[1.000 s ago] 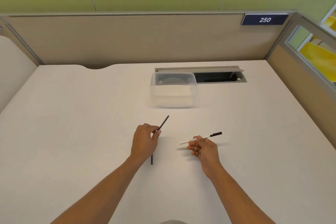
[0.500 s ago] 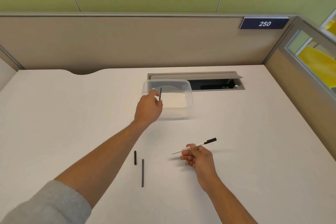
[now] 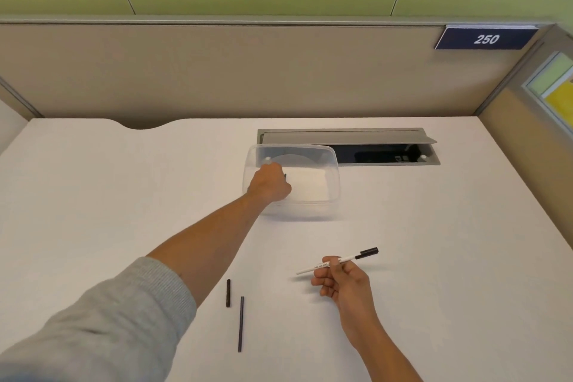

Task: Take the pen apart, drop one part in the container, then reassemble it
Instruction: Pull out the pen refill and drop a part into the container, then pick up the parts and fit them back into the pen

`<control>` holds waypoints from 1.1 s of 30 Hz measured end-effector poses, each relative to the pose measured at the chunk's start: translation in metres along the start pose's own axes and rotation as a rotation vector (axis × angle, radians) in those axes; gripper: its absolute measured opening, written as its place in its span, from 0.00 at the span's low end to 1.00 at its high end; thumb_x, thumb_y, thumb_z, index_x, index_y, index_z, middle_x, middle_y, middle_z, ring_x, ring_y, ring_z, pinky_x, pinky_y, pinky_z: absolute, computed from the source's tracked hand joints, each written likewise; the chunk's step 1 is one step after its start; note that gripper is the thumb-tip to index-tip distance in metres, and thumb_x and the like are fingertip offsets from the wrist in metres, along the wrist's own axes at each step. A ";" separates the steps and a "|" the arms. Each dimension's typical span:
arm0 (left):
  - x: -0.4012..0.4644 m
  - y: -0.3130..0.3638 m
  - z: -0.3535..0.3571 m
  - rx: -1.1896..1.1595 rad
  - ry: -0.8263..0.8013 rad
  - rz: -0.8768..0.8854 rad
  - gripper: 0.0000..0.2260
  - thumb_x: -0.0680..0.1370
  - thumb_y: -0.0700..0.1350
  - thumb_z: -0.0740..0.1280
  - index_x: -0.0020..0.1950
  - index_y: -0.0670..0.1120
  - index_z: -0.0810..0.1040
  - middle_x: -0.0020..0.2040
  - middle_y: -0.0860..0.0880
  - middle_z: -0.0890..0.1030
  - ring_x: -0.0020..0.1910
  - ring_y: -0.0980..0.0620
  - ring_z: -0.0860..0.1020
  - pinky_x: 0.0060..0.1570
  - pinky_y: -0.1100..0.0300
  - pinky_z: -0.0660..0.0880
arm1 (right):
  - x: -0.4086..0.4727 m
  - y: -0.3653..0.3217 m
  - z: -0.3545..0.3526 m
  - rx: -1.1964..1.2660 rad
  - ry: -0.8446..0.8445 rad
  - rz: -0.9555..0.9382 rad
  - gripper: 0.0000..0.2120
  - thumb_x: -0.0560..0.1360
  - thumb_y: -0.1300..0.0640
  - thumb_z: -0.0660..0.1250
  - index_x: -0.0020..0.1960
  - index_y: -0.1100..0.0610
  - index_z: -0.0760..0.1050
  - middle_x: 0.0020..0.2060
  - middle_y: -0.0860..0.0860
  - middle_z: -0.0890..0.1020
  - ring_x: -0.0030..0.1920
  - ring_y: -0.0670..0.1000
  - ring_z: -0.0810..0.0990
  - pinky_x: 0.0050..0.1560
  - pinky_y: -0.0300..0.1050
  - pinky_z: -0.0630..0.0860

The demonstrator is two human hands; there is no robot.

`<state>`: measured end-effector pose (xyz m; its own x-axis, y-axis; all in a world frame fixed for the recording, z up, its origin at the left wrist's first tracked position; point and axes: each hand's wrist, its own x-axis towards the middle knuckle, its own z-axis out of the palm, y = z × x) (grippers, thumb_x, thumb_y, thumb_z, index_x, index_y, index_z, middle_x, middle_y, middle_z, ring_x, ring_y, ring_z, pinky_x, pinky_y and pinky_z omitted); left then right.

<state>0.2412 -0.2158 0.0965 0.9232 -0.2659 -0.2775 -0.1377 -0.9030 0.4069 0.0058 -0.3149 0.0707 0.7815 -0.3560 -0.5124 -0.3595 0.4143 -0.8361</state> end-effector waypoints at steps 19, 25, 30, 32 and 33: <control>-0.088 -0.034 -0.034 -0.391 0.520 0.026 0.04 0.77 0.46 0.65 0.45 0.46 0.75 0.37 0.51 0.78 0.37 0.49 0.76 0.36 0.59 0.70 | -0.016 0.005 -0.006 0.070 0.028 0.034 0.09 0.80 0.60 0.59 0.50 0.63 0.75 0.35 0.57 0.83 0.33 0.54 0.81 0.30 0.41 0.74; -0.152 -0.074 0.002 -0.434 0.482 -0.061 0.04 0.76 0.46 0.66 0.43 0.47 0.75 0.35 0.54 0.76 0.36 0.51 0.76 0.37 0.59 0.69 | -0.037 0.015 -0.007 0.072 0.036 0.058 0.08 0.80 0.60 0.59 0.50 0.62 0.75 0.36 0.57 0.82 0.33 0.52 0.81 0.31 0.41 0.74; -0.196 -0.094 0.035 -0.377 0.361 -0.174 0.06 0.76 0.49 0.66 0.43 0.47 0.76 0.36 0.53 0.78 0.38 0.48 0.79 0.38 0.56 0.75 | -0.052 0.022 -0.009 0.084 0.039 0.071 0.08 0.80 0.60 0.59 0.50 0.62 0.75 0.36 0.57 0.82 0.33 0.52 0.82 0.31 0.41 0.75; -0.211 -0.099 0.046 -0.333 0.311 -0.204 0.08 0.76 0.50 0.66 0.43 0.47 0.77 0.37 0.52 0.80 0.38 0.47 0.79 0.39 0.56 0.75 | -0.057 0.025 -0.010 0.086 0.039 0.075 0.08 0.80 0.60 0.59 0.50 0.62 0.75 0.36 0.57 0.82 0.33 0.52 0.82 0.32 0.42 0.75; -0.218 -0.100 0.050 -0.310 0.282 -0.220 0.08 0.76 0.51 0.66 0.43 0.47 0.77 0.37 0.52 0.79 0.38 0.48 0.78 0.39 0.56 0.74 | -0.059 0.026 -0.010 0.088 0.038 0.077 0.08 0.80 0.60 0.59 0.50 0.62 0.75 0.37 0.57 0.82 0.34 0.52 0.82 0.32 0.42 0.75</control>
<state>0.0359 -0.0844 0.0723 0.9858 0.0610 -0.1563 0.1458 -0.7726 0.6179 -0.0547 -0.2914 0.0772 0.7327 -0.3516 -0.5827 -0.3702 0.5124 -0.7748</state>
